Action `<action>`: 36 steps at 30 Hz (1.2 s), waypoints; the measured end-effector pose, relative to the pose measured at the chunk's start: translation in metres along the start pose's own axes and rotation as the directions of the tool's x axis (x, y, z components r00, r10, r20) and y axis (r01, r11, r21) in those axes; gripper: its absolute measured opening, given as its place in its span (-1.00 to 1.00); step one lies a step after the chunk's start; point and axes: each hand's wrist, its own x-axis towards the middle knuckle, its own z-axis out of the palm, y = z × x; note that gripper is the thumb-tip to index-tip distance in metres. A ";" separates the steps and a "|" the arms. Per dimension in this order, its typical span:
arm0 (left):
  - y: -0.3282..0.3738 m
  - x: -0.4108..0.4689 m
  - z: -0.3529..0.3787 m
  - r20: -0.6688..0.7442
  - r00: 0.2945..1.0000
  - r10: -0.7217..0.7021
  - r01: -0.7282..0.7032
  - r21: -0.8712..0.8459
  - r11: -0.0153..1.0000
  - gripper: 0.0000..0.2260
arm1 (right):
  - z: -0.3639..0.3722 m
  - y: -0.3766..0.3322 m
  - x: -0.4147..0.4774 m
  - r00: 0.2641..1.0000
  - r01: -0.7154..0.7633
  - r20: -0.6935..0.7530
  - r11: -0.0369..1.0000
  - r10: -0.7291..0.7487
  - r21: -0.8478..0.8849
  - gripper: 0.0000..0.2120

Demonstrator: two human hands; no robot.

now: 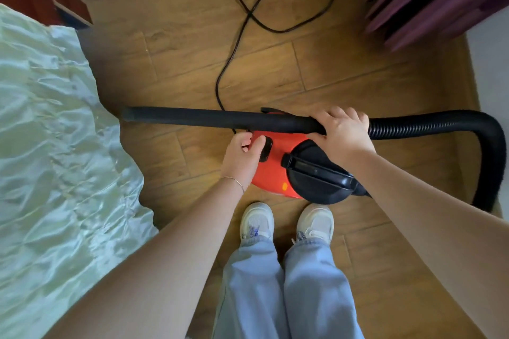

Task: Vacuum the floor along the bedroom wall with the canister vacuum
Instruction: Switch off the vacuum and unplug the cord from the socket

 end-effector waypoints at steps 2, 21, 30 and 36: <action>-0.017 -0.004 0.005 0.011 0.999 0.038 -0.040 0.165 0.985 -0.53 | 0.008 0.001 0.000 1.000 0.002 0.020 1.000 -0.002 0.003 -0.59; -0.005 -0.020 0.062 0.201 0.975 0.096 -0.195 0.561 0.805 0.06 | 0.028 0.020 0.001 0.991 -0.130 0.000 0.978 0.131 0.164 -0.58; 0.005 -0.020 0.072 0.147 0.984 0.098 -0.170 0.645 0.745 0.09 | 0.020 0.022 -0.007 0.995 -0.088 -0.029 0.975 0.096 0.202 -0.59; 0.002 -0.018 0.073 0.116 0.990 0.075 -0.130 0.609 0.782 0.11 | 0.015 0.020 -0.009 0.996 -0.062 -0.048 0.968 0.076 0.245 -0.59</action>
